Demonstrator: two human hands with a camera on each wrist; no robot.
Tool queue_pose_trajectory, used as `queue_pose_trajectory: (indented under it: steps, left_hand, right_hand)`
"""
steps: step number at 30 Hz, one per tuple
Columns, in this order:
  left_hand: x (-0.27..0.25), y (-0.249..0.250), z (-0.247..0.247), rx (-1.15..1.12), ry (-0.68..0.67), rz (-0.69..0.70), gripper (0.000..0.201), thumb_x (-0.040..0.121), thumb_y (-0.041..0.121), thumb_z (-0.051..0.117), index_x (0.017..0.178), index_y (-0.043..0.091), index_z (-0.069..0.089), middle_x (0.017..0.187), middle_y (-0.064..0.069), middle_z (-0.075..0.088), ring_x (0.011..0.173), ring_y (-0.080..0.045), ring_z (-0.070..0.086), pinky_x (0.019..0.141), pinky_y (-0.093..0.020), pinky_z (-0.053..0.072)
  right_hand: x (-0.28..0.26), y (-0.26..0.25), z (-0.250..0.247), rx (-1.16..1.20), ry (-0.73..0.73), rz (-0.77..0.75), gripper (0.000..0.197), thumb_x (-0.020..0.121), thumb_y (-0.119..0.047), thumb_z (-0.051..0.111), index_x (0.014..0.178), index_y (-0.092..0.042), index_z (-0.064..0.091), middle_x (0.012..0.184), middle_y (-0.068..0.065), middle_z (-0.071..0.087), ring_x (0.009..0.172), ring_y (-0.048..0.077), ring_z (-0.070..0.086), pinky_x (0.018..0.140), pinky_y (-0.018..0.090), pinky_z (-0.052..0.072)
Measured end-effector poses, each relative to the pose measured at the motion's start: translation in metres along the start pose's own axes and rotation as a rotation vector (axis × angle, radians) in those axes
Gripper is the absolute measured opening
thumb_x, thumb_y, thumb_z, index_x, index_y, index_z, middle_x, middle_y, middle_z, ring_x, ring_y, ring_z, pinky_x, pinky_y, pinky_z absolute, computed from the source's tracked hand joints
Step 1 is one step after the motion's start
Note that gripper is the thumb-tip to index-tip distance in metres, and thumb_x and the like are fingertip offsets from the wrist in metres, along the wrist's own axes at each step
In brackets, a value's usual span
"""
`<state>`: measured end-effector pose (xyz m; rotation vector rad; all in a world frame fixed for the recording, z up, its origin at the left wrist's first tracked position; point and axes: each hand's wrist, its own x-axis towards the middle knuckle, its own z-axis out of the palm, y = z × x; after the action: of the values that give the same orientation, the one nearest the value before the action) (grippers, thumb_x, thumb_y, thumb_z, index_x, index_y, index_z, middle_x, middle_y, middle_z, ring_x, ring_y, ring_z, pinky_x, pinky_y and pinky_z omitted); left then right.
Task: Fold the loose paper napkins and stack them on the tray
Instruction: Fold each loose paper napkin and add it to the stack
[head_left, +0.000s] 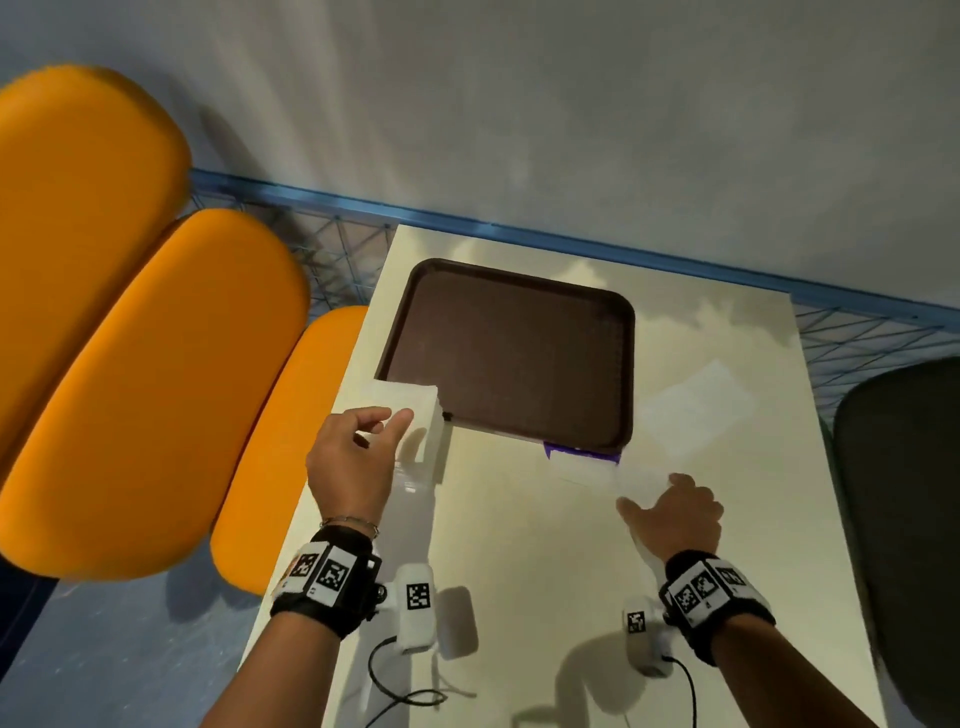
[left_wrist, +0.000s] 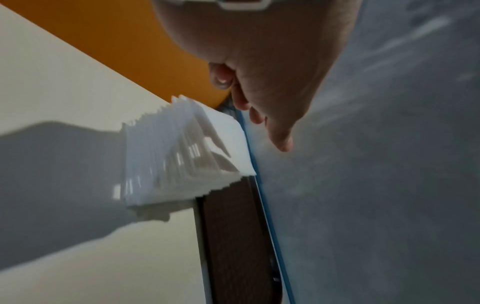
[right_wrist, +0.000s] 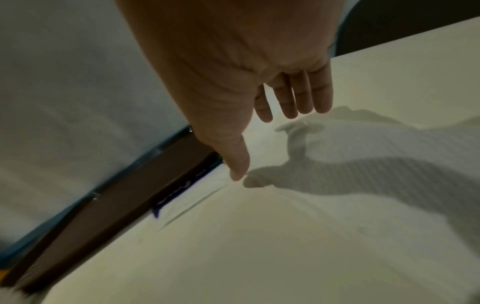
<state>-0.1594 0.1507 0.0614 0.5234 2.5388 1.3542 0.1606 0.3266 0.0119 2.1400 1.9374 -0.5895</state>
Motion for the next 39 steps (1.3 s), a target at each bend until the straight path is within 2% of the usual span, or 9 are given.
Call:
queue_pose_trajectory:
  steps: [7, 13, 16, 19, 21, 23, 25, 30, 39]
  left_hand:
    - [-0.068, 0.046, 0.043, 0.050, -0.132, 0.113, 0.013, 0.088, 0.046, 0.080, 0.088, 0.037, 0.071, 0.094, 0.020, 0.065, 0.077, -0.002, 0.061, 0.066, -0.013, 0.039]
    - [-0.127, 0.054, 0.084, 0.070, -0.318, 0.054, 0.016, 0.084, 0.046, 0.084, 0.089, 0.037, 0.072, 0.098, 0.022, 0.067, 0.077, -0.002, 0.064, 0.068, -0.017, 0.048]
    - [-0.158, 0.052, 0.105, 0.104, -0.451, -0.024, 0.018, 0.083, 0.044, 0.085, 0.093, 0.033, 0.074, 0.096, 0.020, 0.069, 0.075, 0.000, 0.065, 0.070, -0.014, 0.048]
    - [-0.185, 0.047, 0.124, 0.095, -0.625, -0.162, 0.022, 0.084, 0.043, 0.084, 0.098, 0.032, 0.072, 0.088, 0.019, 0.073, 0.076, 0.006, 0.066, 0.067, -0.006, 0.046]
    - [-0.197, 0.041, 0.134, 0.088, -0.721, -0.235, 0.028, 0.083, 0.048, 0.083, 0.103, 0.033, 0.071, 0.093, 0.017, 0.076, 0.088, 0.001, 0.070, 0.083, -0.018, 0.055]
    - [-0.210, 0.042, 0.143, 0.016, -0.799, -0.304, 0.039, 0.083, 0.052, 0.083, 0.113, 0.030, 0.071, 0.103, 0.015, 0.076, 0.100, -0.004, 0.071, 0.092, -0.025, 0.055]
    - [-0.220, 0.053, 0.147, -0.116, -0.854, -0.367, 0.040, 0.083, 0.054, 0.082, 0.111, 0.027, 0.074, 0.106, 0.014, 0.077, 0.100, -0.004, 0.070, 0.086, -0.021, 0.053]
    - [-0.232, 0.081, 0.141, -0.395, -0.799, -0.412, 0.034, 0.088, 0.039, 0.082, 0.088, 0.006, 0.079, 0.086, -0.001, 0.074, 0.081, -0.015, 0.063, 0.077, -0.031, 0.052]
    - [-0.237, 0.131, 0.106, -0.494, -0.563, -0.320, 0.017, 0.093, 0.027, 0.078, 0.089, 0.011, 0.083, 0.088, -0.005, 0.078, 0.074, -0.014, 0.063, 0.067, -0.030, 0.050]
  right_hand:
    - [0.006, 0.035, 0.014, 0.076, -0.046, -0.074, 0.078, 0.082, -0.047, 0.087, 0.141, -0.009, 0.053, 0.136, 0.018, 0.055, 0.126, 0.037, 0.054, 0.108, 0.043, 0.044]
    - [0.012, 0.061, 0.008, 0.106, -0.108, -0.012, 0.112, 0.056, -0.062, 0.098, 0.137, -0.012, 0.039, 0.130, 0.011, 0.064, 0.120, 0.036, 0.065, 0.104, 0.044, 0.050]
    - [0.019, 0.078, 0.003, 0.093, -0.152, -0.033, 0.112, 0.057, -0.064, 0.096, 0.137, -0.010, 0.040, 0.127, 0.011, 0.068, 0.118, 0.036, 0.067, 0.102, 0.043, 0.051]
    - [0.025, 0.093, -0.007, 0.261, -0.297, -0.117, 0.078, 0.074, -0.050, 0.093, 0.134, -0.008, 0.067, 0.130, 0.012, 0.072, 0.119, 0.033, 0.068, 0.100, 0.039, 0.054]
    - [0.021, 0.098, -0.020, 0.532, -0.410, -0.103, 0.041, 0.081, -0.030, 0.092, 0.112, -0.006, 0.079, 0.113, 0.013, 0.080, 0.103, 0.030, 0.076, 0.093, 0.040, 0.060]
    - [0.012, 0.104, -0.041, 0.752, -0.550, -0.127, 0.030, 0.083, -0.017, 0.090, 0.109, -0.005, 0.081, 0.105, 0.011, 0.082, 0.097, 0.030, 0.079, 0.091, 0.045, 0.063]
    - [0.002, 0.107, -0.066, 0.825, -0.644, -0.216, 0.026, 0.087, -0.017, 0.088, 0.110, -0.009, 0.080, 0.104, 0.007, 0.082, 0.098, 0.029, 0.079, 0.090, 0.047, 0.063]
    - [-0.014, 0.110, -0.118, 0.867, -0.695, -0.380, 0.027, 0.088, -0.016, 0.086, 0.114, -0.012, 0.079, 0.107, 0.004, 0.082, 0.096, 0.021, 0.079, 0.076, 0.033, 0.060]
    - [-0.024, 0.122, -0.161, 0.800, -0.547, -0.535, 0.044, 0.078, -0.008, 0.093, 0.116, -0.015, 0.073, 0.089, 0.008, 0.081, 0.077, 0.021, 0.076, 0.082, 0.036, 0.062]
